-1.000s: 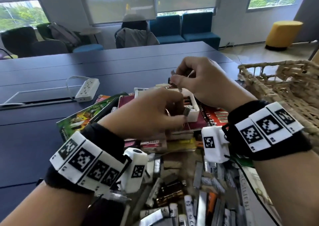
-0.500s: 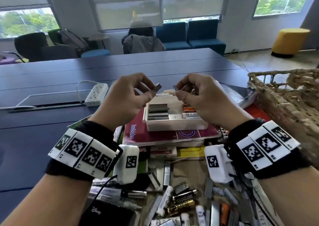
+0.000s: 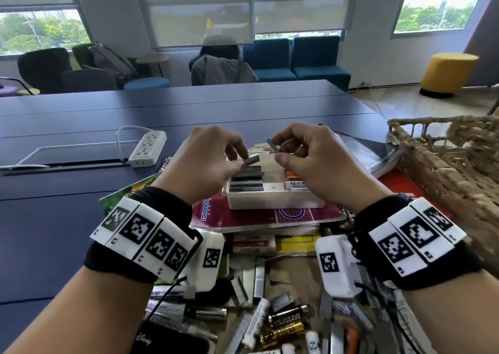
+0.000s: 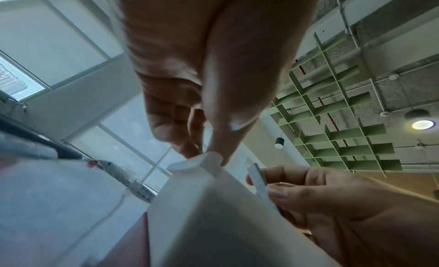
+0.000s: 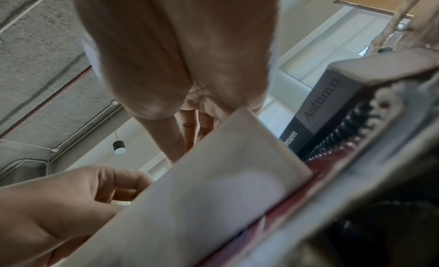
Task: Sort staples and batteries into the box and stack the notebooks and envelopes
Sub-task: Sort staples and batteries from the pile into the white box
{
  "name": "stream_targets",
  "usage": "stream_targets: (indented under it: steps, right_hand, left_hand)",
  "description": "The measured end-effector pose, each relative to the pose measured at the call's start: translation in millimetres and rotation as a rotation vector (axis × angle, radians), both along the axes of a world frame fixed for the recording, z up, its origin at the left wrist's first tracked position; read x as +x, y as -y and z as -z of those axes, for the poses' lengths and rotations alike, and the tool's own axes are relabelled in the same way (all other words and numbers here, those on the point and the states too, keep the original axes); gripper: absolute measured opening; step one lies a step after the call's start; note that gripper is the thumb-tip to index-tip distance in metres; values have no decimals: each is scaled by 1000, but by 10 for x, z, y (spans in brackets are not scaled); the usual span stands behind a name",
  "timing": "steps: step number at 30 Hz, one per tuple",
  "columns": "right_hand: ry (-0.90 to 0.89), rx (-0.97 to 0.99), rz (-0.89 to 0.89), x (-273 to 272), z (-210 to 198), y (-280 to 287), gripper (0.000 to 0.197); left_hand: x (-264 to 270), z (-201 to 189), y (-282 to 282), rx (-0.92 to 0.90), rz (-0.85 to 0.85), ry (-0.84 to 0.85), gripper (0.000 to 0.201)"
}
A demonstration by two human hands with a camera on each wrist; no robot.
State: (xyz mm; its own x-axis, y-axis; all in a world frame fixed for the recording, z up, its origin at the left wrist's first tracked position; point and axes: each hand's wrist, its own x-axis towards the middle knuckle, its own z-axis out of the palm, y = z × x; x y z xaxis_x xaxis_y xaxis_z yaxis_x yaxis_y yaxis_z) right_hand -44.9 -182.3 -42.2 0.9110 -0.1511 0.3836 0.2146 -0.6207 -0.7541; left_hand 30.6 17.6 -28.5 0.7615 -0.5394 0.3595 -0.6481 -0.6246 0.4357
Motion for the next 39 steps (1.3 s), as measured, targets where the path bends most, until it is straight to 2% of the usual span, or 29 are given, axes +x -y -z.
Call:
stream_targets:
  steps: [13, 17, 31, 39]
  right_hand:
    - [-24, -3, -29, 20, 47, 16, 16]
    - [-25, -7, -32, 35, 57, 23, 15]
    - [-48, 14, -47, 47, 72, 46, 19]
    - [-69, -12, -41, 5, 5, 18, 17]
  left_hand:
    - [-28, 48, 51, 117, -61, 44, 13]
    - [-68, 45, 73, 130, -71, 17, 8]
    - [-166, -20, 65, 201, -81, -17, 26]
    - [-142, -47, 3, 171, -65, -32, 21]
